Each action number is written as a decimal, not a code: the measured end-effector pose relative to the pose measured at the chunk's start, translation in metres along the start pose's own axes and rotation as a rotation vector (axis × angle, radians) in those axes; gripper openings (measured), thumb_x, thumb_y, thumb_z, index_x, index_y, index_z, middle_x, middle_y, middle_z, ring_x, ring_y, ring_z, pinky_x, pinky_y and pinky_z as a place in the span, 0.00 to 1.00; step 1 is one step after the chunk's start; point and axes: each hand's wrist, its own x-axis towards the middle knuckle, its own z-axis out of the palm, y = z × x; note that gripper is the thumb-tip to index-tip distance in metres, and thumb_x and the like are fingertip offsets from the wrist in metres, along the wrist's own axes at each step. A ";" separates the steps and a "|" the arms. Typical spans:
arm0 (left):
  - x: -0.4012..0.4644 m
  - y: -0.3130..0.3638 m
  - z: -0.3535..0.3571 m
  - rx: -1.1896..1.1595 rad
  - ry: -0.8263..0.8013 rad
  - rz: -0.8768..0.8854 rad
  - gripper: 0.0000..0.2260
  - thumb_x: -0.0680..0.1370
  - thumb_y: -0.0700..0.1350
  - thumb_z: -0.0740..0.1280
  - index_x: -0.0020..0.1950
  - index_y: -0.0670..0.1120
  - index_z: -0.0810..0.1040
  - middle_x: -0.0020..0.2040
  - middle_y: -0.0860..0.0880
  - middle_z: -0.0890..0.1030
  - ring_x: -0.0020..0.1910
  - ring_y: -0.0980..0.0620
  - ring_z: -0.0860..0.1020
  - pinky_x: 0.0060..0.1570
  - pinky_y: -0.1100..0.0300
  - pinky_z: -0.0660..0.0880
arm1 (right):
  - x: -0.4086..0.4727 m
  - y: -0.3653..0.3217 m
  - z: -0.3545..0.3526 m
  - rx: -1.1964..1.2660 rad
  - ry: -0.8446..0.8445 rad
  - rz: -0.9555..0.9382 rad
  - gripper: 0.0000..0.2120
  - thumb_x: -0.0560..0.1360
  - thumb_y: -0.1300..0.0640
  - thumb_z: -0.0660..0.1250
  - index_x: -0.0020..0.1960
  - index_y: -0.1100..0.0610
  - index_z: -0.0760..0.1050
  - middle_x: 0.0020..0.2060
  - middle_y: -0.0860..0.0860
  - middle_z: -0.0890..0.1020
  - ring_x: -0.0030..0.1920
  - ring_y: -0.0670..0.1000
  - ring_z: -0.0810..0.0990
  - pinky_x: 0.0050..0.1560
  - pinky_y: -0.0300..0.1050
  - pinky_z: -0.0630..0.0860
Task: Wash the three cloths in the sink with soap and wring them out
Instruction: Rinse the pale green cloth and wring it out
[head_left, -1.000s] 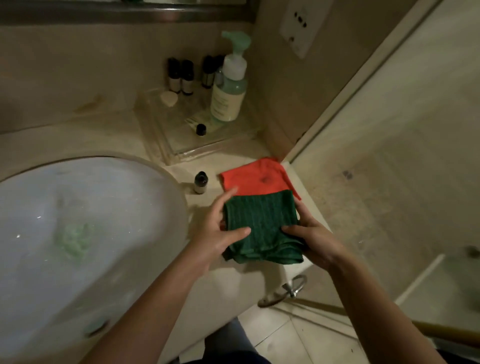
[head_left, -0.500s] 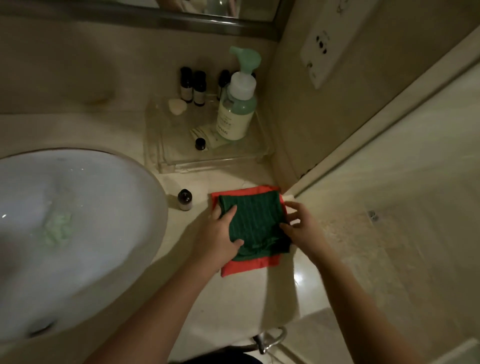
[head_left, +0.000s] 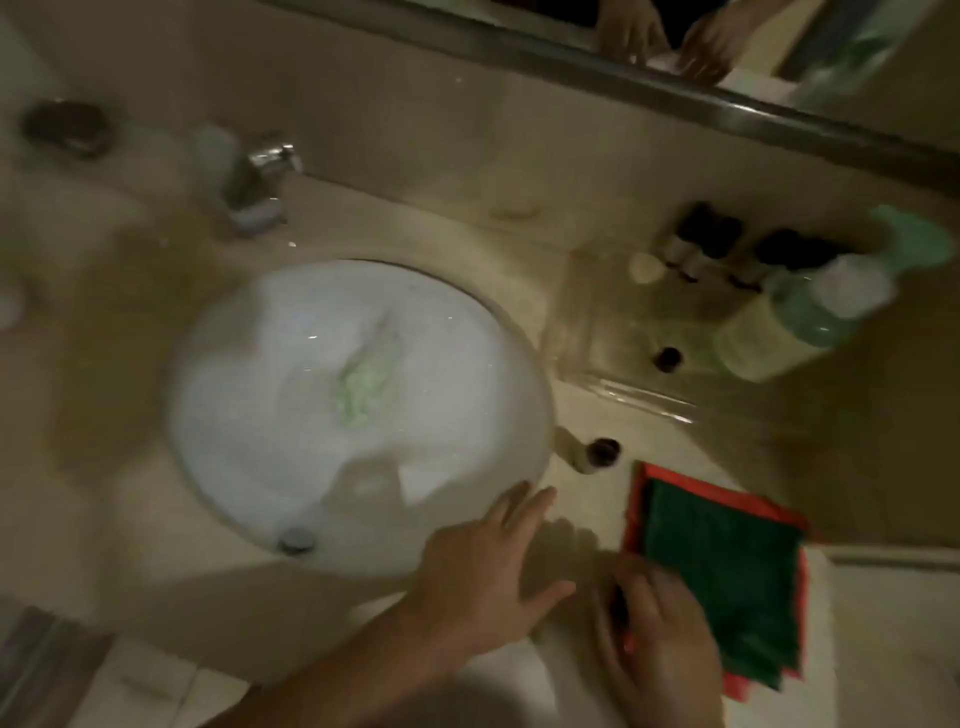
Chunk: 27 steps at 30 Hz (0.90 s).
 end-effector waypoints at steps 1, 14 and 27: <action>-0.002 -0.019 -0.009 0.001 0.042 -0.041 0.36 0.75 0.69 0.56 0.78 0.60 0.45 0.79 0.57 0.50 0.68 0.53 0.72 0.62 0.55 0.72 | 0.008 -0.021 0.008 0.058 0.000 -0.067 0.22 0.80 0.48 0.54 0.49 0.60 0.83 0.46 0.56 0.84 0.41 0.56 0.80 0.42 0.46 0.76; 0.016 -0.232 -0.113 -0.049 0.127 -0.277 0.21 0.80 0.57 0.58 0.72 0.56 0.64 0.63 0.53 0.76 0.60 0.52 0.76 0.56 0.58 0.72 | 0.232 -0.206 0.249 0.041 -0.768 0.244 0.39 0.76 0.46 0.66 0.78 0.55 0.49 0.76 0.58 0.57 0.74 0.59 0.60 0.69 0.51 0.64; 0.108 -0.273 -0.166 -0.128 0.411 -0.079 0.25 0.78 0.47 0.65 0.74 0.45 0.65 0.74 0.45 0.65 0.70 0.46 0.67 0.62 0.53 0.70 | 0.197 -0.190 0.245 0.266 -0.605 0.565 0.12 0.75 0.49 0.69 0.55 0.54 0.79 0.46 0.50 0.84 0.50 0.54 0.83 0.45 0.38 0.73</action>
